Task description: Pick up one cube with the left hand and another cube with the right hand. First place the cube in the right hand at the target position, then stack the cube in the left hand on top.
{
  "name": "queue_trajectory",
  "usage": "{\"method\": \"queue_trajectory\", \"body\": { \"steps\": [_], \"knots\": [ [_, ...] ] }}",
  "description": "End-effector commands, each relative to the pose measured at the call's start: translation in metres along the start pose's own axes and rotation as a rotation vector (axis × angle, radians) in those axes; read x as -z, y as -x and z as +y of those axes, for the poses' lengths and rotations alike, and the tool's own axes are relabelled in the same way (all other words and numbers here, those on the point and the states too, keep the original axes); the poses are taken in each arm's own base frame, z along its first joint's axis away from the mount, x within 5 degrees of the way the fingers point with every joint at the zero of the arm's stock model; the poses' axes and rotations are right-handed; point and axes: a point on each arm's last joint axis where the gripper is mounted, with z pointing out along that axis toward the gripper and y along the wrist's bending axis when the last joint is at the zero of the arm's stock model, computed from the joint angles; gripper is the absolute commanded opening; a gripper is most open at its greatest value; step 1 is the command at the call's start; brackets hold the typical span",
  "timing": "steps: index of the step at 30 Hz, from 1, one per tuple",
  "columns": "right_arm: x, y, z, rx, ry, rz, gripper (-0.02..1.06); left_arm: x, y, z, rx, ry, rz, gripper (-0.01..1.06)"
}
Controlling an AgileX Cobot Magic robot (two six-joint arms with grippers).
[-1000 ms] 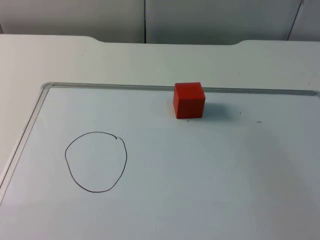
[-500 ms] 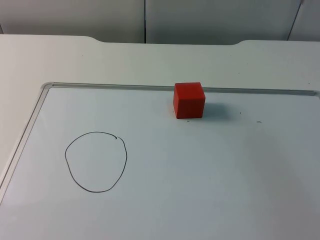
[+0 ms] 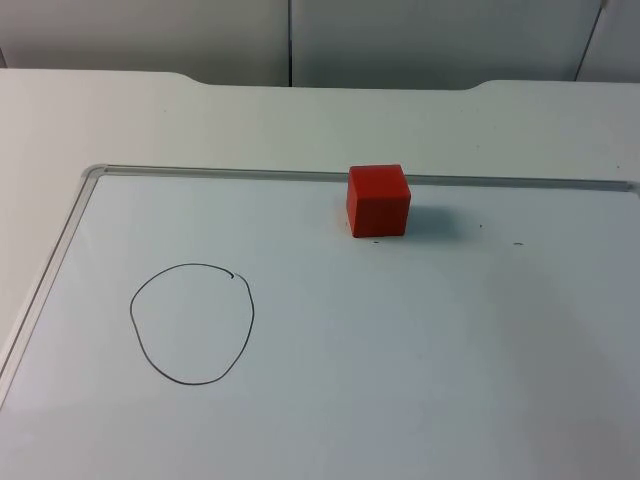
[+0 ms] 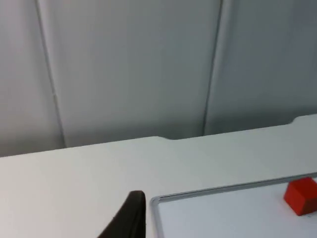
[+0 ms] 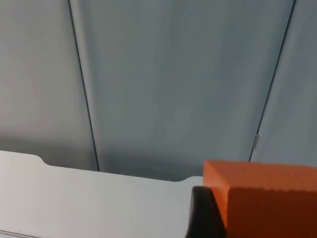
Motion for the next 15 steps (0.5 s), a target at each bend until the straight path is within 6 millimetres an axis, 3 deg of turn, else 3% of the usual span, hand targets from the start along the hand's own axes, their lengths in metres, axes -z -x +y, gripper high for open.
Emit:
{"method": "queue_trajectory", "body": {
  "steps": [1, 3, 4, 7, 8, 12, 13, 15],
  "knots": [
    [0.0, 0.001, 0.001, 0.003, 0.007, -0.02, 0.0, -0.021, 0.02, -0.002, -0.008, -0.081, -0.002, 1.05],
    [0.0, 0.001, 0.001, 0.003, 0.007, -0.02, 0.0, -0.045, 0.036, -0.002, -0.032, -0.166, 0.03, 1.05],
    [0.0, 0.001, 0.001, 0.003, 0.007, -0.02, 0.0, -0.045, 0.036, -0.002, -0.032, -0.166, 0.03, 1.05],
    [0.0, 0.001, 0.001, 0.003, 0.007, -0.02, 0.0, -0.093, 0.056, -0.004, -0.012, -0.332, 0.122, 1.05],
    [0.0, 0.001, 0.001, 0.003, 0.007, -0.02, 0.0, -0.093, 0.056, -0.004, -0.012, -0.332, 0.122, 1.05],
    [0.0, 0.001, 0.001, 0.003, 0.006, -0.017, 0.0, -0.154, 0.066, 0.001, -0.006, -0.474, 0.212, 1.05],
    [0.0, 0.001, 0.001, 0.003, 0.006, -0.017, 0.0, -0.154, 0.066, 0.001, -0.006, -0.474, 0.212, 1.05],
    [0.0, 0.0, 0.001, 0.003, 0.006, -0.014, 0.0, -0.195, 0.061, -0.001, -0.026, -0.538, 0.253, 1.05]
  ]
}}
